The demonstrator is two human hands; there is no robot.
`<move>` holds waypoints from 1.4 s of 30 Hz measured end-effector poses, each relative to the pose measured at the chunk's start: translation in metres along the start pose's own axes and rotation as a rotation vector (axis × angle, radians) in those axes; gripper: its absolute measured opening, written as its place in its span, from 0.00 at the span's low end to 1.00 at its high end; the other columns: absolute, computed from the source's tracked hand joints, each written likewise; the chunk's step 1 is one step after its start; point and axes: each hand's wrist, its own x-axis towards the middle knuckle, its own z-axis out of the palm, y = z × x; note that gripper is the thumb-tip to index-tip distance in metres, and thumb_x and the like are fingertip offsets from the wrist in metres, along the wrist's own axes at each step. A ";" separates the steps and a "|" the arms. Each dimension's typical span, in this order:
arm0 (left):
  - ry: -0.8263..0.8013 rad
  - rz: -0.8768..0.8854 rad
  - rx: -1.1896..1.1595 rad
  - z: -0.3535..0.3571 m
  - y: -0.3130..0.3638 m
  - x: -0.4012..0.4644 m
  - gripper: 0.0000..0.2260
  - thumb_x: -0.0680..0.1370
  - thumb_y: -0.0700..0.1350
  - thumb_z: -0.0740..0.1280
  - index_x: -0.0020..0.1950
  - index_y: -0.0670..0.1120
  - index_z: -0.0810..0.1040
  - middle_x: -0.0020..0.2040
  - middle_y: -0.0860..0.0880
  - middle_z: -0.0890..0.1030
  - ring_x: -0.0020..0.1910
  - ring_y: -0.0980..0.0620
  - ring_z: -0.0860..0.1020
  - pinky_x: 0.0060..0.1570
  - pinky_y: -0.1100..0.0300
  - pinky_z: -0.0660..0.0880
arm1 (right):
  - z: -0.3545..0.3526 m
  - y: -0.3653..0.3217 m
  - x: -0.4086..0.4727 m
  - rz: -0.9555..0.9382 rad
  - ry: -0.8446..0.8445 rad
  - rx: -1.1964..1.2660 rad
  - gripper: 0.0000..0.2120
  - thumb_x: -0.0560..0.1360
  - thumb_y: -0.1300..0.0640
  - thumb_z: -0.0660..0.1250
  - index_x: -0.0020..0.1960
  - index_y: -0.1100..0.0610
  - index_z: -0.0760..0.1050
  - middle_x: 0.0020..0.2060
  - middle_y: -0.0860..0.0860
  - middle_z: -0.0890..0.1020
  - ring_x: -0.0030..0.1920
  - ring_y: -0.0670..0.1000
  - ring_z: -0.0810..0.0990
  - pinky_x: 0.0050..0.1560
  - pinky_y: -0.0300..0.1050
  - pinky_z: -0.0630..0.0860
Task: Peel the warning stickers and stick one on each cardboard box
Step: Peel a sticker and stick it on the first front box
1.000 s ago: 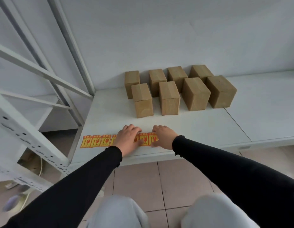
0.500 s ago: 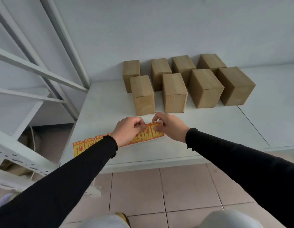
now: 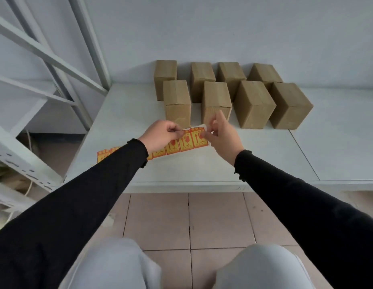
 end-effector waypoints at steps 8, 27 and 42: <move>0.188 0.023 -0.044 0.001 0.033 -0.044 0.10 0.73 0.63 0.63 0.44 0.62 0.81 0.43 0.58 0.85 0.48 0.51 0.83 0.58 0.39 0.75 | -0.020 -0.027 -0.033 -0.155 0.098 -0.042 0.08 0.79 0.57 0.67 0.57 0.51 0.73 0.49 0.46 0.79 0.35 0.41 0.78 0.33 0.30 0.72; 0.252 -0.058 -0.170 -0.018 0.024 -0.019 0.14 0.72 0.61 0.63 0.44 0.56 0.83 0.40 0.58 0.86 0.44 0.52 0.84 0.58 0.39 0.75 | -0.004 -0.039 0.023 -0.278 0.183 -0.144 0.05 0.79 0.51 0.68 0.49 0.51 0.81 0.39 0.43 0.83 0.41 0.42 0.81 0.40 0.37 0.80; 0.326 0.153 0.075 -0.031 0.003 -0.002 0.10 0.80 0.46 0.68 0.39 0.49 0.79 0.50 0.54 0.79 0.50 0.56 0.76 0.49 0.65 0.70 | -0.015 -0.055 0.105 -0.051 0.185 0.267 0.06 0.78 0.57 0.69 0.44 0.56 0.80 0.30 0.40 0.79 0.31 0.36 0.73 0.36 0.31 0.71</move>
